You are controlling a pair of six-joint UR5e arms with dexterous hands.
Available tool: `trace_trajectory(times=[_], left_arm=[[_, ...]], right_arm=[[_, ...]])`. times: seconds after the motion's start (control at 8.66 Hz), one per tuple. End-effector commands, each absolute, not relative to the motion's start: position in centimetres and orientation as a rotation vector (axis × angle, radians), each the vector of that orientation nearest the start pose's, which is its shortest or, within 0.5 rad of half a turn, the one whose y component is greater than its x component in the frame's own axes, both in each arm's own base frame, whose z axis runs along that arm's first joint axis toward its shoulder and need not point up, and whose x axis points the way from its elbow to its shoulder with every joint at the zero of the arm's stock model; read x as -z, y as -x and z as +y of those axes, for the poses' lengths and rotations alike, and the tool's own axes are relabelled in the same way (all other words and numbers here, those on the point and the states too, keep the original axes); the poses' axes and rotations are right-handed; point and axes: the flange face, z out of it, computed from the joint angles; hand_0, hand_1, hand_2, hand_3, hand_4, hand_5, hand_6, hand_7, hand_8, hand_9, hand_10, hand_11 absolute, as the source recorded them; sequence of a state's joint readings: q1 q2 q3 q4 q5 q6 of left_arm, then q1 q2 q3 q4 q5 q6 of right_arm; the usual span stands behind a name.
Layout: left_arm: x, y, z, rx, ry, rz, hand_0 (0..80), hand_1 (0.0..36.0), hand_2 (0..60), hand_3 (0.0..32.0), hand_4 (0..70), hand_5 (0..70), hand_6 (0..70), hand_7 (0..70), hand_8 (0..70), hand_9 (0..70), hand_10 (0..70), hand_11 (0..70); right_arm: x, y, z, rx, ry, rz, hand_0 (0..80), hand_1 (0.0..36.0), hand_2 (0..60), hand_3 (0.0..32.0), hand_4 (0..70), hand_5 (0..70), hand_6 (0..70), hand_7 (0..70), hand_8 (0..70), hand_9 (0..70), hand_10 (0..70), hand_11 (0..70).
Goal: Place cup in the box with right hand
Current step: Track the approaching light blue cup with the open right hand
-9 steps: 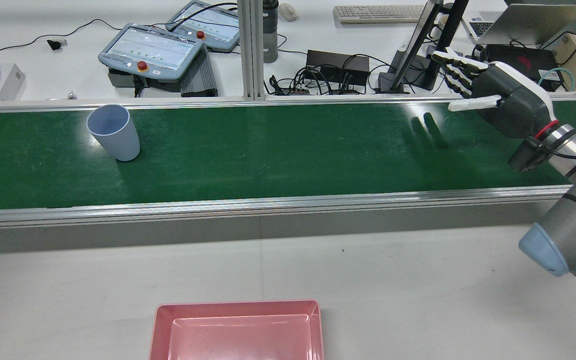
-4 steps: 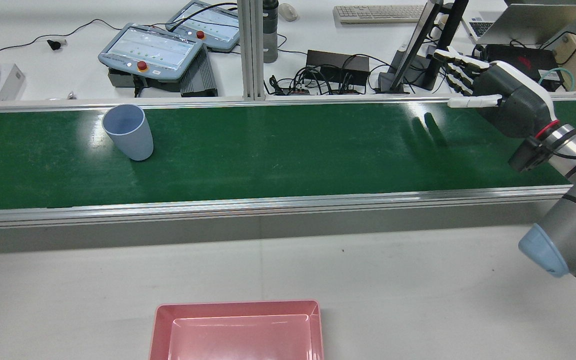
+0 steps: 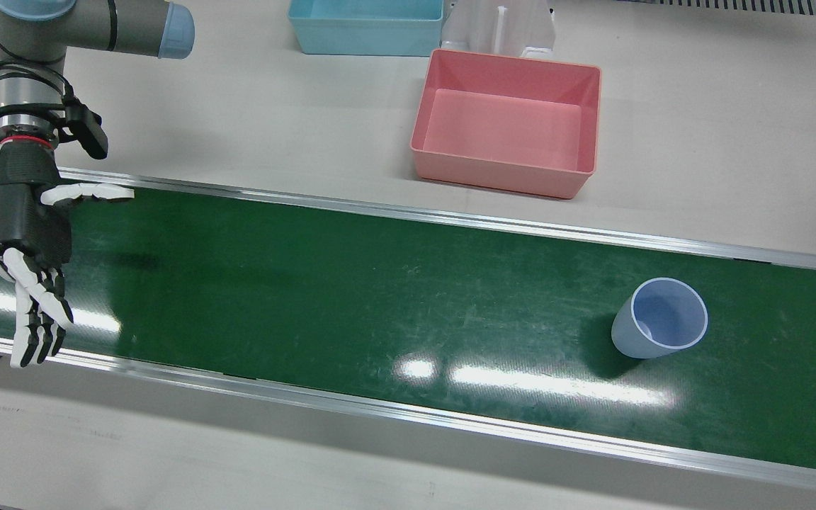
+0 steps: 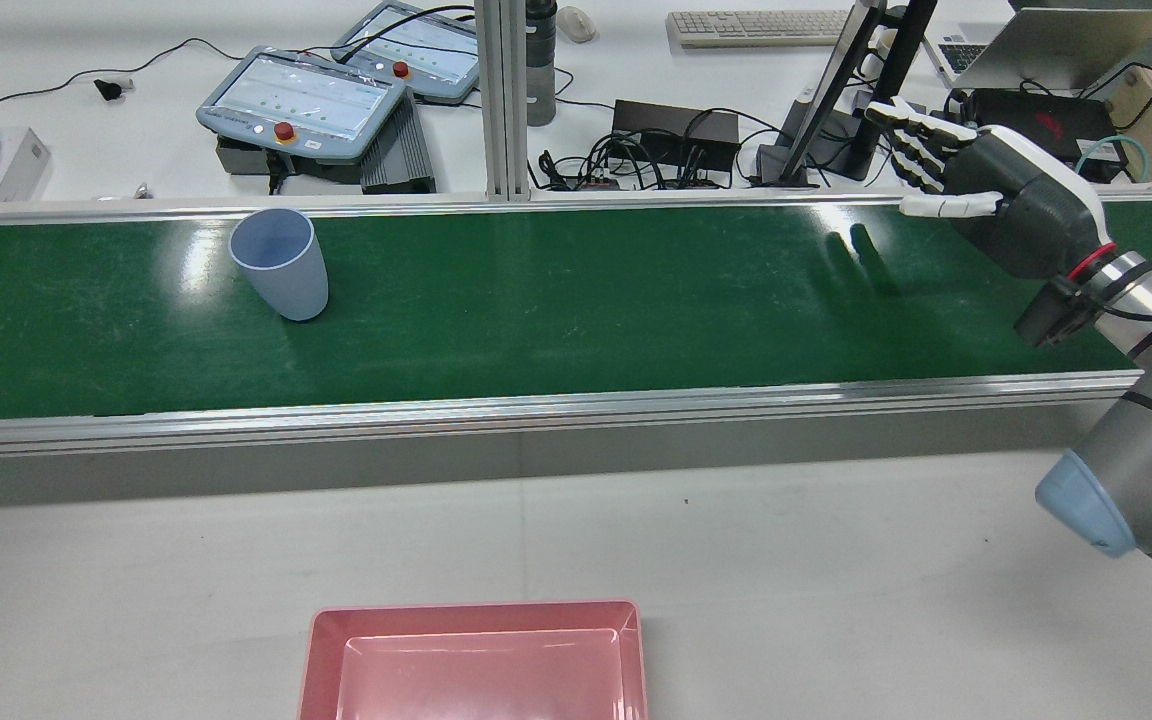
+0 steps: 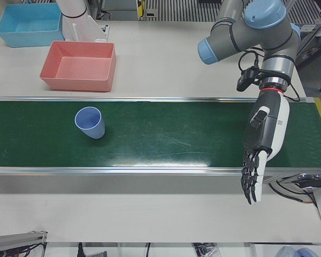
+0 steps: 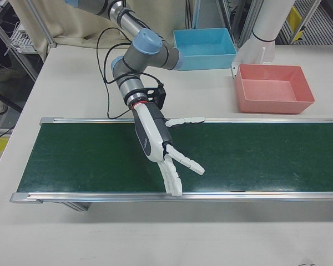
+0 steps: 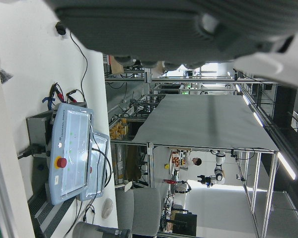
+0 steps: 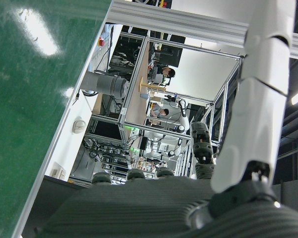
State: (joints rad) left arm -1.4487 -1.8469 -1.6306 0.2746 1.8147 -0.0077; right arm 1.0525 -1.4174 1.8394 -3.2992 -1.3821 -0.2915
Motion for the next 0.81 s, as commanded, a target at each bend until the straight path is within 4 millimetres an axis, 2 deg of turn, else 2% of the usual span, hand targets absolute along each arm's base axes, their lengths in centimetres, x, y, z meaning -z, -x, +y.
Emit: trace_trajectory(times=[0.0,0.12,0.35,0.46,0.69], left_arm=[[-53.57,3.64,-59.77,1.960,0.379,2.083,0.0,0.0,0.0,0.0,0.0,0.0,0.0,0.0,0.0,0.0,0.0,0.0],[-53.50,3.73,-59.76,1.960,0.377,2.086,0.0,0.0,0.0,0.0,0.0,0.0,0.0,0.0,0.0,0.0,0.0,0.0],[-53.57,3.73,-59.76,1.961,0.378,2.084,0.0,0.0,0.0,0.0,0.0,0.0,0.0,0.0,0.0,0.0,0.0,0.0],[-53.59,3.64,-59.75,1.962,0.379,2.082,0.0,0.0,0.0,0.0,0.0,0.0,0.0,0.0,0.0,0.0,0.0,0.0],[-53.57,3.64,-59.77,1.960,0.379,2.083,0.0,0.0,0.0,0.0,0.0,0.0,0.0,0.0,0.0,0.0,0.0,0.0]], right_arm=[[-49.27,14.03,-54.64,2.071,-0.121,2.799,50.8,18.8,9.4,0.0,1.2,5.2,1.6,0.0,0.0,0.8,0.0,0.0],[-49.09,14.05,-54.68,2.064,-0.122,2.802,50.3,20.3,12.5,0.0,0.6,5.3,1.7,0.0,0.0,0.8,0.0,0.0],[-49.09,14.13,-54.66,2.064,-0.126,2.802,52.0,18.2,7.7,0.0,2.0,5.3,1.8,0.0,0.0,0.9,0.0,0.0],[-49.11,14.21,-54.63,2.066,-0.128,2.802,51.2,19.7,10.2,0.0,1.4,5.4,1.9,0.1,0.0,0.9,0.0,0.0],[-49.11,14.38,-54.58,2.067,-0.132,2.804,54.1,16.6,5.0,0.0,4.3,5.6,2.0,0.1,0.0,0.8,0.0,0.0]])
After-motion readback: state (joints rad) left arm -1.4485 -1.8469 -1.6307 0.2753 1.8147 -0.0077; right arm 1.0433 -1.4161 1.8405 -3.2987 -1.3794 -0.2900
